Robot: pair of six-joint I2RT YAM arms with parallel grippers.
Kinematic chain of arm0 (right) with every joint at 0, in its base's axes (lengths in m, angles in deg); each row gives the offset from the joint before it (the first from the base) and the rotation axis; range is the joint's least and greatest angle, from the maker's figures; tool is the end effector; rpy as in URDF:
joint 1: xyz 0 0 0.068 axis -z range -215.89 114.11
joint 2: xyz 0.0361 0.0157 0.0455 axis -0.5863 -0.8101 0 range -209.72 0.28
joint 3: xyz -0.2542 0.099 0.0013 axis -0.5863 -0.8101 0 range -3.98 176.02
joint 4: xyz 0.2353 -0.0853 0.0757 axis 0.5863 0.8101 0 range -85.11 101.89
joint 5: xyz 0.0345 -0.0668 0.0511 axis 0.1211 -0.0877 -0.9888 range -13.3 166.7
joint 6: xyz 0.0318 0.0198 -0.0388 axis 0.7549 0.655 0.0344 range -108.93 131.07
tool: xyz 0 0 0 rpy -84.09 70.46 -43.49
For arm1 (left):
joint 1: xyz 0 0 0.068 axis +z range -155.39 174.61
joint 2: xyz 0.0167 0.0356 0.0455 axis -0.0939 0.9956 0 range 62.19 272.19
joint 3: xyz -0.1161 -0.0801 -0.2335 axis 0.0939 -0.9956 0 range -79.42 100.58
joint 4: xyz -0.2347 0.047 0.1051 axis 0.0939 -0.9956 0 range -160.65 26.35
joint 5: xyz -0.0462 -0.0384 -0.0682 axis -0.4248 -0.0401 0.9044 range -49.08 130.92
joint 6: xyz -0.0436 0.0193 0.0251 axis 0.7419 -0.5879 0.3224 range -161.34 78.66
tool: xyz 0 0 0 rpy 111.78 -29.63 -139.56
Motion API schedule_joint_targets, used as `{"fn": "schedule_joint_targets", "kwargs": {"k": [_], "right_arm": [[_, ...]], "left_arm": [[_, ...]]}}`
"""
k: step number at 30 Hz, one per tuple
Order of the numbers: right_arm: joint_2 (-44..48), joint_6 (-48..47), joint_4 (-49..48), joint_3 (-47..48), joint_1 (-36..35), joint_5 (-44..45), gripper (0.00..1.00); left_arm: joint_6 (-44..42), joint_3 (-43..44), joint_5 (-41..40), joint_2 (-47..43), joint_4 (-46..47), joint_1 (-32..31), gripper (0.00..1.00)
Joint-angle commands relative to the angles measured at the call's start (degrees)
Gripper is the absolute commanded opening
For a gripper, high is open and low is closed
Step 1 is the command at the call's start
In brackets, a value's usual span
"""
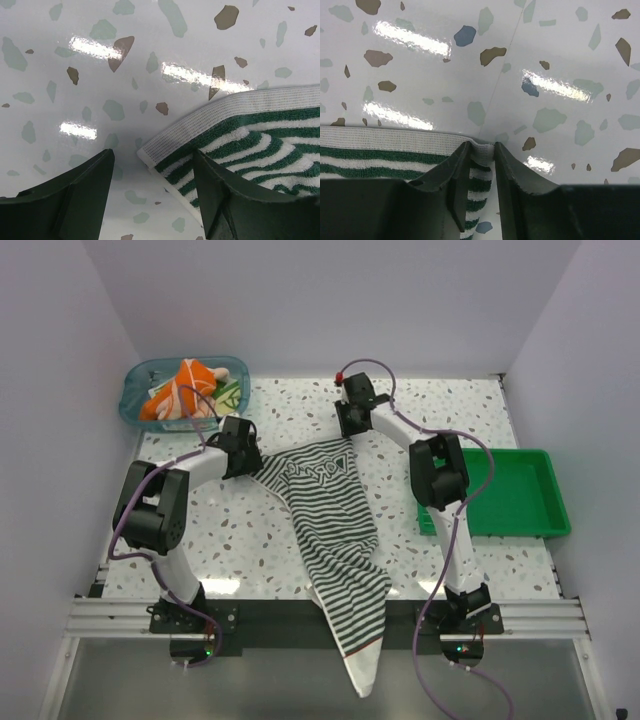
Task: Fold and stack the towels
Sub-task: Flatten out the crumpled towel
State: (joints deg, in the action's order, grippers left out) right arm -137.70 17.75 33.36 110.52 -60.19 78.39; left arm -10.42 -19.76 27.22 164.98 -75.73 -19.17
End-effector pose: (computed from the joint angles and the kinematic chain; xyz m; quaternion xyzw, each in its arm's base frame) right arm 0.4857 0.2181 0.1613 -0.1400 0.9348 0.0735 0.3179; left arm 0.3518 -0.0776 0.1581 -0.1764 0.9316 -0.0077 0.3178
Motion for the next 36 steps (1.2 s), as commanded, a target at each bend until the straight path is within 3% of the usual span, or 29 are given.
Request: {"fn": "schedule_joint_targets", "kwargs": {"k": [1, 5, 18, 24, 27, 29, 36], "right_arm": [[-1.60, 1.06, 6.60, -1.29, -0.40, -0.02, 0.24], [-1.60, 1.58, 6.07, -1.65, -0.40, -0.64, 0.00], [0.77, 2.64, 4.14, -4.37, -0.40, 0.33, 0.00], [3.67, 2.99, 2.91, -8.23, -0.49, 1.03, 0.00], [4.99, 2.99, 2.47, -9.46, -0.40, 1.56, 0.00], [5.52, 3.08, 2.21, -9.73, -0.32, 1.47, 0.00], [10.08, 5.45, 2.12, -6.84, 2.58, -0.72, 0.00]], "left_arm": [[-0.86, 1.69, -0.11, 0.23, -1.81, 0.51, 0.70], [-0.77, 1.51, 0.25, 0.05, -2.78, 0.51, 0.70], [0.46, 1.60, 0.60, 4.26, -5.06, 0.33, 0.57], [-0.68, 3.35, 0.16, 7.87, -6.29, -0.80, 0.38], [-0.86, 4.23, 0.33, 9.63, -6.47, -1.69, 0.23], [-0.86, 4.59, 0.86, 10.51, -6.47, -1.78, 0.03], [-8.05, 13.26, -2.03, 7.00, -5.50, -1.43, 0.00]]}}
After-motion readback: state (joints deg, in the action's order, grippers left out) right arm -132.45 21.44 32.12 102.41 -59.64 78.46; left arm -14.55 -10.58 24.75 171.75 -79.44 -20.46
